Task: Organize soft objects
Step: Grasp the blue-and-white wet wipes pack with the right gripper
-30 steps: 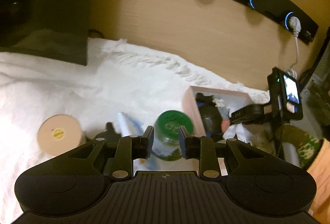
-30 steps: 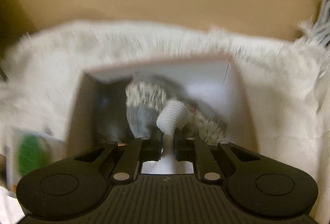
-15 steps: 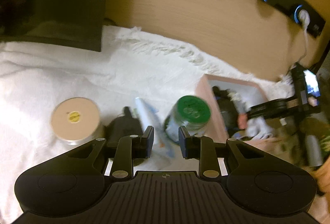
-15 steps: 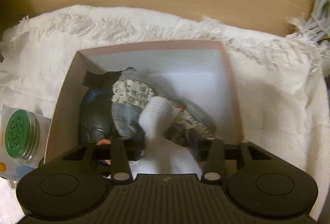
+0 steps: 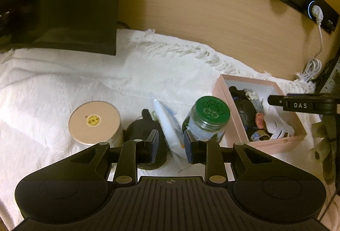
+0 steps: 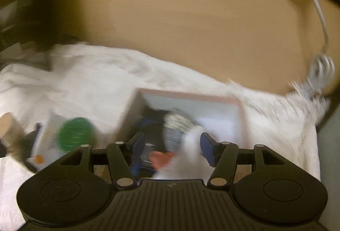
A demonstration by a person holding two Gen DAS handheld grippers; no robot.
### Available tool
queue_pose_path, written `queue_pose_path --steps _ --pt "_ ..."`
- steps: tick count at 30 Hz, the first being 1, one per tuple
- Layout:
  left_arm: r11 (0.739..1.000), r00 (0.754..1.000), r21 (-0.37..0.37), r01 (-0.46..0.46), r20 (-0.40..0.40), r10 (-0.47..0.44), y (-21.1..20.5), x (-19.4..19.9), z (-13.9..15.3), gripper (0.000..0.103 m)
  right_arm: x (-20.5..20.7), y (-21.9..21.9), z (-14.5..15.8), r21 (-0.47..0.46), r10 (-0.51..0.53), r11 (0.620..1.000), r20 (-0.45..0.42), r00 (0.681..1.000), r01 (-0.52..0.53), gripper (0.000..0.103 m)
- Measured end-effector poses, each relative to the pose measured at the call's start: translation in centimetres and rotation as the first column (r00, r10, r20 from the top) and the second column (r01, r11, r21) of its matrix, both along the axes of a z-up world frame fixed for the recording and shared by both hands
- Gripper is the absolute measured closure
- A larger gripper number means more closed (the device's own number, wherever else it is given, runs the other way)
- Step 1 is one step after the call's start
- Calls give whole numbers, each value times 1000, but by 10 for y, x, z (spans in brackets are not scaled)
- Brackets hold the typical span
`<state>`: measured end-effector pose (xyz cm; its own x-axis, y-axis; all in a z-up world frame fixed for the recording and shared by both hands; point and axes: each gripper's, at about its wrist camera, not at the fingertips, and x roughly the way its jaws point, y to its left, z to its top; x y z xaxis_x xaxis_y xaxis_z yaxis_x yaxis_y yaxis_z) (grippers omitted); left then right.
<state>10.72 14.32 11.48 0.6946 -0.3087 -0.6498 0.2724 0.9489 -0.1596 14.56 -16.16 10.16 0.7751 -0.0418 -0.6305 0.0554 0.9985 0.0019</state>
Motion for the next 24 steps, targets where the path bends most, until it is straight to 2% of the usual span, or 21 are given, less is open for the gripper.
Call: queue_pose_path --steps 4,10,13,17,20,24 --pt "999 999 -29 -46 -21 45 21 -3 -7 74 -10 42 6 -33 133 991 53 990 -131 43" --pt "976 982 -128 -178 -86 167 72 -7 -26 74 -14 107 -10 -41 347 937 -1 938 -347 43" --pt "967 980 -179 -181 -110 163 81 -8 -32 74 -12 138 -26 -86 427 900 -27 904 -427 43" --pt "969 988 -210 -133 -99 115 70 0 -41 74 -9 157 -37 -76 457 884 -72 886 -462 43" --pt "958 990 -255 -127 -99 105 51 11 -51 74 -13 155 -40 -93 456 883 -70 887 -460 43" --pt "972 992 -202 -120 -64 109 28 17 -55 74 -21 142 -31 -130 426 896 -23 904 -426 43"
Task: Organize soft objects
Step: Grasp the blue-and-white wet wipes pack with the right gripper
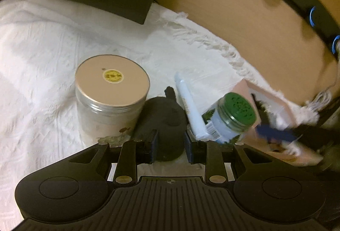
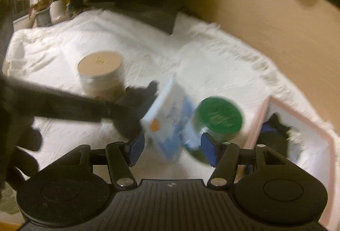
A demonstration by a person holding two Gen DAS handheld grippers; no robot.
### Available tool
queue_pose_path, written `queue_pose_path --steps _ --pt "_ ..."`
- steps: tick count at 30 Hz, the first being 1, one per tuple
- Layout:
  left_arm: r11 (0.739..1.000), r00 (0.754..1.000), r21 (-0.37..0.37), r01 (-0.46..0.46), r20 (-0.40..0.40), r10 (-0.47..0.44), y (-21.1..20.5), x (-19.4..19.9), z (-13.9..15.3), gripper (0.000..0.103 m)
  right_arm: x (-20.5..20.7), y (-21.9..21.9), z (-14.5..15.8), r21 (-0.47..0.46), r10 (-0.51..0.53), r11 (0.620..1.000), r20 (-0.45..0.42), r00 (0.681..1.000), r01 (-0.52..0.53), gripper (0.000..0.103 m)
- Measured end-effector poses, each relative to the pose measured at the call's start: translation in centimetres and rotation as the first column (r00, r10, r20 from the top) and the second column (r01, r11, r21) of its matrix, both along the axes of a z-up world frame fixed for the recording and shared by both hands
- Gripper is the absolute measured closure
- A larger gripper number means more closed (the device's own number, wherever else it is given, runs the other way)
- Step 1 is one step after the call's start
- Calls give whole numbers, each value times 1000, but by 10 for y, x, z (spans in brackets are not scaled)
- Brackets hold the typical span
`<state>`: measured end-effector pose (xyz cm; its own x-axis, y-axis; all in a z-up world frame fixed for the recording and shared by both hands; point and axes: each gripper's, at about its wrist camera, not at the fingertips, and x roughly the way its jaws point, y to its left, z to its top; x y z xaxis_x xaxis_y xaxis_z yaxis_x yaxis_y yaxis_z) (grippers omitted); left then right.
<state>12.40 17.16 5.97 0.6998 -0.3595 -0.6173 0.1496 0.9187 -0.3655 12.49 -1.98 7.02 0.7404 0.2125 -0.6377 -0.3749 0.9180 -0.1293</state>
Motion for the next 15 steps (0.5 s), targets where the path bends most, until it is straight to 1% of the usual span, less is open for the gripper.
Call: queue_pose_path --steps 2,4,5,7,8,9,12,13,15 --pt "1000 1000 28 8 13 -8 -2 -3 0 74 6 -2 16 21 1 1000 19 1000 -1 43" --pt "999 1000 42 19 -1 -19 0 -6 -2 74 22 3 33 41 14 999 10 1000 -15 44" --pt "999 1000 41 26 -10 -26 3 -5 -4 74 35 9 39 45 17 999 -7 1000 -17 45" --pt "999 999 31 34 -35 -33 6 -7 -10 74 66 24 44 49 21 999 -58 998 -19 65" --pt "999 998 29 37 -45 -35 7 -8 -12 74 84 30 44 51 23 999 -89 996 -19 81" --pt "999 998 27 40 -51 -38 9 -11 -13 74 105 36 42 55 19 998 -127 992 -12 88" --pt "999 997 14 50 -53 -49 17 -20 -12 74 154 47 27 63 -4 998 -229 974 19 88" --pt "999 997 9 54 -51 -53 20 -23 -12 74 166 52 18 64 -2 998 -268 963 20 89" --pt "998 997 10 56 -46 -56 26 -29 -10 74 176 60 4 41 -9 999 -308 951 22 89"
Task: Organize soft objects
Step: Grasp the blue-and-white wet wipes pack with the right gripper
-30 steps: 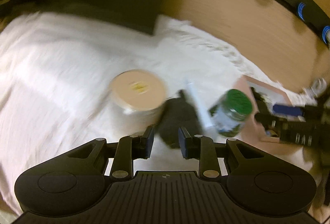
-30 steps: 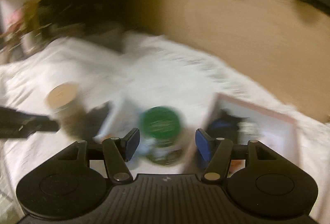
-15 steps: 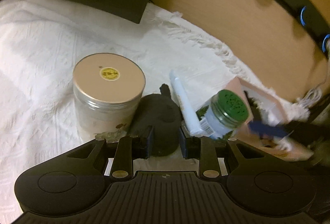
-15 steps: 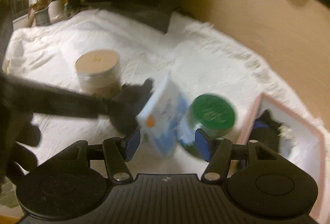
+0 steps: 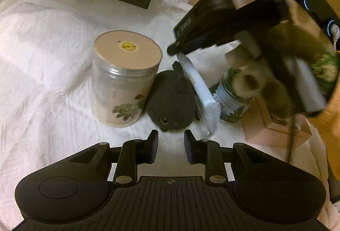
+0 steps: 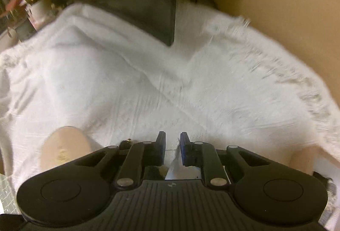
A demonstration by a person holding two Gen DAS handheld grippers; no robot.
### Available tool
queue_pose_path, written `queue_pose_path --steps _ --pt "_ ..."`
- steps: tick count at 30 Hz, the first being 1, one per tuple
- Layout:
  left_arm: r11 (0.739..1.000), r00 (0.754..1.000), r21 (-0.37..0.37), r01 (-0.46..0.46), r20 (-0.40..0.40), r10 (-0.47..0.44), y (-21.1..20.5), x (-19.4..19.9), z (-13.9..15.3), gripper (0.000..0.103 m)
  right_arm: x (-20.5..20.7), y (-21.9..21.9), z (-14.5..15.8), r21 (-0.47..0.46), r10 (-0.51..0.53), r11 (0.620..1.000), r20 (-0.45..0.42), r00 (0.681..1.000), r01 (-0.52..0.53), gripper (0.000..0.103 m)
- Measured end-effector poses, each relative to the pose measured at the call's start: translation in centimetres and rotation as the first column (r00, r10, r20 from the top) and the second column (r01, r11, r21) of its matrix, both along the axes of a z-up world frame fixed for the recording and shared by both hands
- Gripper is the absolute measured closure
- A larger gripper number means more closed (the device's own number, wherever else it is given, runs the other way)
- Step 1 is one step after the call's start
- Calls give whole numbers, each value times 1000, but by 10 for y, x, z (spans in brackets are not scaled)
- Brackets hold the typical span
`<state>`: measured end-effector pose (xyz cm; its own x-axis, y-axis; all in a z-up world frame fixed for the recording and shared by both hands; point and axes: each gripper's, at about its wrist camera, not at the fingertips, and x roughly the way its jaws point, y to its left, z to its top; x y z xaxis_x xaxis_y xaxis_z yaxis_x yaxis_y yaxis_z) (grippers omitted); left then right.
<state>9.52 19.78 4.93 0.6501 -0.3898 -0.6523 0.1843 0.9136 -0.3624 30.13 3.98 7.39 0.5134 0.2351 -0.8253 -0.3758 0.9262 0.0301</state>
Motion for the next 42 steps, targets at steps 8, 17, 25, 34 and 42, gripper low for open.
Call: queue_pose_path --steps 8,17,25,34,42 --pt "1000 999 5 -30 28 30 9 -5 5 74 -38 -3 -5 -34 87 996 -19 996 -88 89" --pt "999 999 50 19 29 -21 -6 -15 8 74 -95 -24 15 77 195 978 -38 980 -192 88" --pt "1000 997 -3 -14 79 14 -7 -20 22 74 -145 -85 49 113 51 991 132 990 -66 75" --pt "987 994 134 -90 80 80 -31 8 29 74 -181 -99 11 115 -10 993 101 995 -2 42" --pt "978 999 204 -32 18 29 -34 2 18 74 -180 -74 -20 67 0 998 131 991 -8 42"
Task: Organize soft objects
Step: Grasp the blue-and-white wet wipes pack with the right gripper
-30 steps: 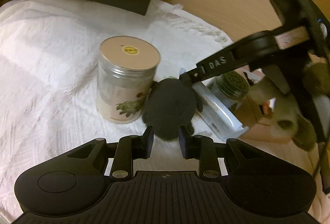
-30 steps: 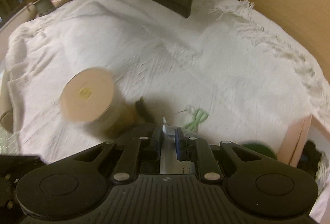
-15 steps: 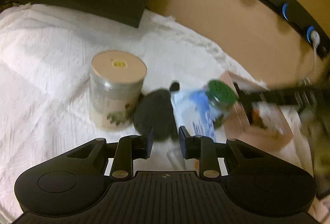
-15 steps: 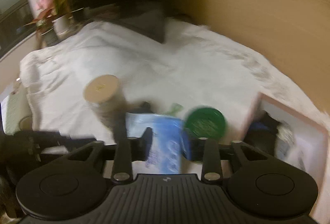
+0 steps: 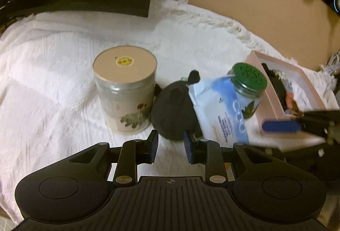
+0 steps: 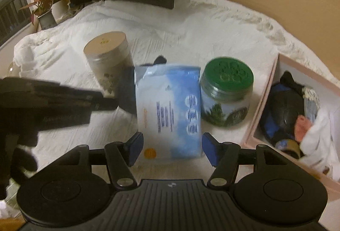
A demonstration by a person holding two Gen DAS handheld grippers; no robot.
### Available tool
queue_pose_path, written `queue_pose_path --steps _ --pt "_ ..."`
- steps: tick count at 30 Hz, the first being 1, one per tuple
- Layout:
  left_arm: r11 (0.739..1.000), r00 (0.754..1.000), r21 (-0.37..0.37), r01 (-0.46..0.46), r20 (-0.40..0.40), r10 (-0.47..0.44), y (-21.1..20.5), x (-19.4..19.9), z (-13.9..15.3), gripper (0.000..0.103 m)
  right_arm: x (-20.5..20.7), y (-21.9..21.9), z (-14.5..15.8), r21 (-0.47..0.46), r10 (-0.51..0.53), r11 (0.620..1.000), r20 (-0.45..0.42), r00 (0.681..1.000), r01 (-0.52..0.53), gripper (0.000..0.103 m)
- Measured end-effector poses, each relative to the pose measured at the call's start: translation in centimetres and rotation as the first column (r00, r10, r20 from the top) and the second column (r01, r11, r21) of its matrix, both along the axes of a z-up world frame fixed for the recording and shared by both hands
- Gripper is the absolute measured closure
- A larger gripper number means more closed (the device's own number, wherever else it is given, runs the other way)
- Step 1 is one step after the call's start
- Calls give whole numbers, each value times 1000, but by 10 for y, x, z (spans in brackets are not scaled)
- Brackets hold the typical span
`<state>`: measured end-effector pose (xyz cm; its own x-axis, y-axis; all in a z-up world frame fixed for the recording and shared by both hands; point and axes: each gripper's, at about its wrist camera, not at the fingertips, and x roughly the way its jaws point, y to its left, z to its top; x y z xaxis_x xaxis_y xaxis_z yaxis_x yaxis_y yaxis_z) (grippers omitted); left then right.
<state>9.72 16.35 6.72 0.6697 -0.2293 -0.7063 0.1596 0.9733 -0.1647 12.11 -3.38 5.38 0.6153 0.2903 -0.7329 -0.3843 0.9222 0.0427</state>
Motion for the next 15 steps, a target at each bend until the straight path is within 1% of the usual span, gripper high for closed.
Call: queue_pose_path --steps 3,4,6,8,10,11,12,15 --pt "1000 1000 16 -5 -10 5 3 -4 -1 74 6 0 -1 18 -18 1000 57 998 17 41" --pt "1000 1000 18 -6 -12 6 5 -5 -1 74 8 0 -2 28 -15 1000 58 998 13 40" --pt "1000 1000 18 -9 -16 9 8 -7 -1 74 14 0 -5 58 10 998 35 999 -12 33" --pt "1000 1000 23 -15 -18 16 12 -8 -1 74 19 2 -10 68 37 997 12 999 -37 32" --pt "1000 1000 23 -22 -22 22 15 -9 -1 74 24 9 -17 36 46 998 -4 999 -46 32" --pt "999 999 24 -24 -23 25 17 -10 0 74 27 13 -19 18 42 999 -1 999 -42 25" --pt "999 999 27 -26 -23 27 18 -10 0 74 29 16 -20 2 36 999 10 999 -36 23" --pt "999 999 31 -30 -29 31 22 -10 0 74 36 24 -25 -20 40 999 0 999 -40 21"
